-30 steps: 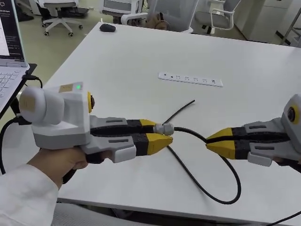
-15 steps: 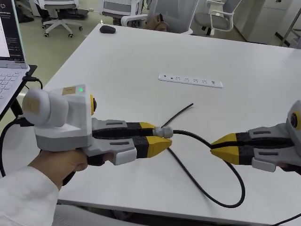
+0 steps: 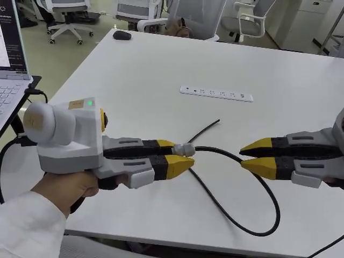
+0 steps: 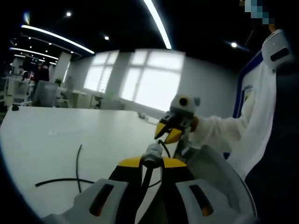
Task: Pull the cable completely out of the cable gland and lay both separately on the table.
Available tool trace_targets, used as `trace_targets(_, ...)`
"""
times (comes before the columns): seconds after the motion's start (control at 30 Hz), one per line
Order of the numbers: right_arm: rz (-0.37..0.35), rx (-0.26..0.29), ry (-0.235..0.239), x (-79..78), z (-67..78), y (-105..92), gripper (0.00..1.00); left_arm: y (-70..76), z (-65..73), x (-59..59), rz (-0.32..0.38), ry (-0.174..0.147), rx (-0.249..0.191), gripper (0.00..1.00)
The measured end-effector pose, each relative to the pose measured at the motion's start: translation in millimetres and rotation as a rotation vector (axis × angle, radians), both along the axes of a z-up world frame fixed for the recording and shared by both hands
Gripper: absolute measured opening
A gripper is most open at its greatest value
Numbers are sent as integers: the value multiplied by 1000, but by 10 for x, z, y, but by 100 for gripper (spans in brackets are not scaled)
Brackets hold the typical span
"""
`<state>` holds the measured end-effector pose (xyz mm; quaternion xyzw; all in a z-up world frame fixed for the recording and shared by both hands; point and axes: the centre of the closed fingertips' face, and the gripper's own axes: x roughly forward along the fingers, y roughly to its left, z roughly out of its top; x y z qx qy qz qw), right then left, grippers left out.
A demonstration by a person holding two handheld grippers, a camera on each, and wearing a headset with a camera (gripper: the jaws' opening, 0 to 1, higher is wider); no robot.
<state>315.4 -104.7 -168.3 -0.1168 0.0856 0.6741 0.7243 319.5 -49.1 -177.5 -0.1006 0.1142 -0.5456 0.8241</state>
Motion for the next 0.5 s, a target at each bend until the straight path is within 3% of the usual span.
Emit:
trace_targets(0.1,53,13,-18,-67,82,189,11,-16,-12,-18,-10,1,6,16)
trace_targets(0.23,117,-2,-30,-135,73,374,11,-34,-13,-39,-21,-5,10,16)
trace_targets(0.5,150,-30,-32,-122,-15,494,8,-47,-5,-63,-33,-23,15,16)
